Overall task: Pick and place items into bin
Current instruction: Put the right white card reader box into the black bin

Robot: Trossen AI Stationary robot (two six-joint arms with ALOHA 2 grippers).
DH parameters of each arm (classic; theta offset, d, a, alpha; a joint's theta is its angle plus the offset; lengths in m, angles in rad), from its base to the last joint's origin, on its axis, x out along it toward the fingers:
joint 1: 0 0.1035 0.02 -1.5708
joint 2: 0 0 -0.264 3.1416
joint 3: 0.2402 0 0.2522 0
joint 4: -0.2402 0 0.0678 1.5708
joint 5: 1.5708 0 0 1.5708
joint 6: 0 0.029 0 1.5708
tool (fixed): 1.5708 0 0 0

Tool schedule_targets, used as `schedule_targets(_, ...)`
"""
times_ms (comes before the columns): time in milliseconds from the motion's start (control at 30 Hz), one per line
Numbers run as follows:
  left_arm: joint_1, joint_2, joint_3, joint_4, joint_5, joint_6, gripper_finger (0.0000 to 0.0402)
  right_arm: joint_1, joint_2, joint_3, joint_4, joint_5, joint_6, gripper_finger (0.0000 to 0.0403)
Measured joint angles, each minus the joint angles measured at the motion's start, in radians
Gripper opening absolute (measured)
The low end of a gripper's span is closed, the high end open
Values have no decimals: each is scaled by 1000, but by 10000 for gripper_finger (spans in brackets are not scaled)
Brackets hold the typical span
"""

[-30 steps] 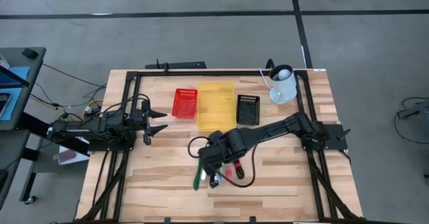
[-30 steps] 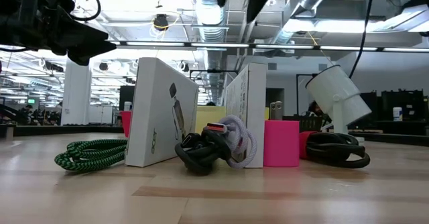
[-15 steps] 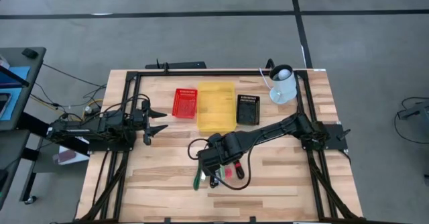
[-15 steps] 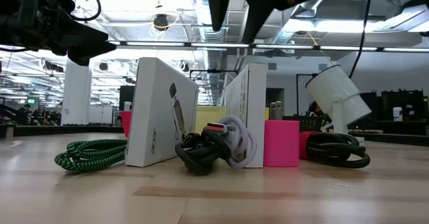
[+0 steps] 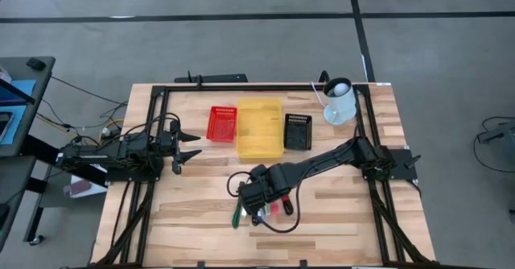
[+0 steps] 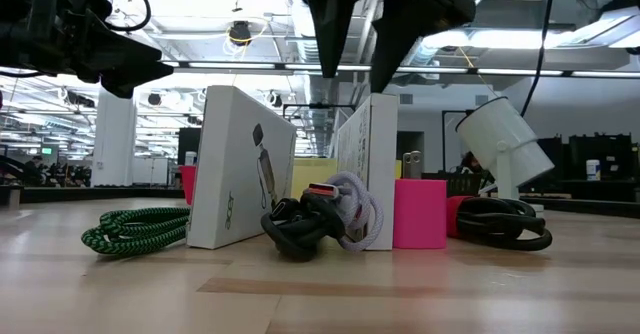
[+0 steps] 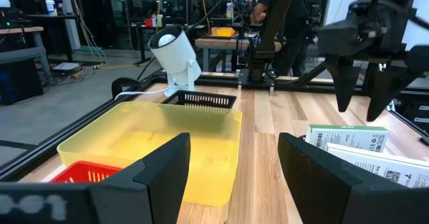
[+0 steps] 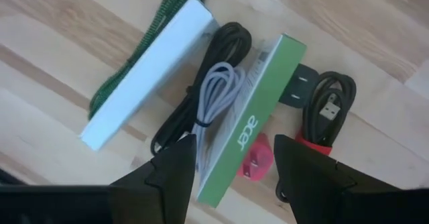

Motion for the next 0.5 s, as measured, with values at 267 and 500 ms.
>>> schedule_targets(267, 0, 0, 0, 0, 0, 0, 220, 0, 0, -38, 42, 0, 0, 196)
schedule_targets(500, 0, 0, 0, 0, 0, 0, 220, -1, 0, -42, 33, 0, 0, 196)
